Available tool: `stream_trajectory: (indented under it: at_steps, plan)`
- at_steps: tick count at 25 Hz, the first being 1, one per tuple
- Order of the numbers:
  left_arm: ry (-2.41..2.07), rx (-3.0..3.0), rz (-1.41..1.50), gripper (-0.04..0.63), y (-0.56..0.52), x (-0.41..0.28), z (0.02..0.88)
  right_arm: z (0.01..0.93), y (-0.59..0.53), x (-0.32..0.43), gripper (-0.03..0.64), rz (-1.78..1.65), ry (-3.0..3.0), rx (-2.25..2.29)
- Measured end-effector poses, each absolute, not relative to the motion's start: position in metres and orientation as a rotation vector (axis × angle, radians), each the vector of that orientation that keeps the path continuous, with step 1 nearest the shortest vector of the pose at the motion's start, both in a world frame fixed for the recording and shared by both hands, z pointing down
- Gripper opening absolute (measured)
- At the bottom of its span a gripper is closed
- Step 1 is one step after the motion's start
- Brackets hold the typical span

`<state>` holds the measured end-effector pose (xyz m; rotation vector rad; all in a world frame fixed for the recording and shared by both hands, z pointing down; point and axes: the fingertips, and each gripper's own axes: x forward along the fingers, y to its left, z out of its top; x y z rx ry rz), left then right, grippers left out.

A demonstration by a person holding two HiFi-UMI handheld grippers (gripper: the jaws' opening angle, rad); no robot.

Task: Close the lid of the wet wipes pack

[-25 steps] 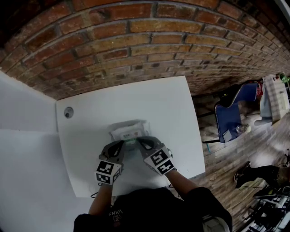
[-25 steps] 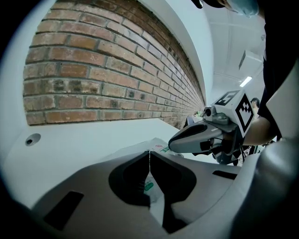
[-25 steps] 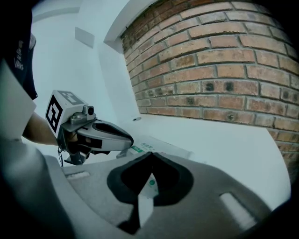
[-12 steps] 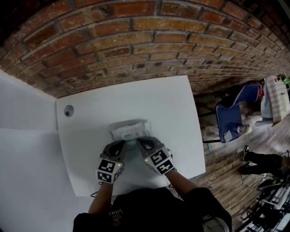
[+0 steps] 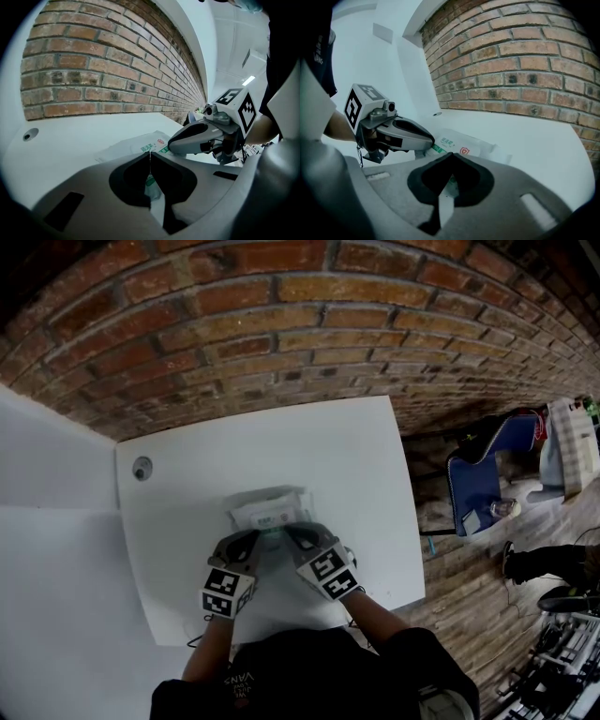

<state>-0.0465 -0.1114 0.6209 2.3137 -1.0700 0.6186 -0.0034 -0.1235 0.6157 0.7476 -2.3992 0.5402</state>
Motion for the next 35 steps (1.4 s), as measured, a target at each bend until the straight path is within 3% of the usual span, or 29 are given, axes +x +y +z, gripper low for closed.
stream_trajectory:
  at_steps: [25, 35]
  plan:
    - [-1.068, 2.290, 0.635, 0.002, -0.115, -0.050, 0.631, 0.625, -0.126, -0.008, -0.003, 0.496, -2.329, 0.722]
    - [-1.057, 2.277, 0.681, 0.002, -0.113, -0.051, 0.636, 0.626, -0.124, -0.011, -0.002, 0.235, -2.222, 0.677]
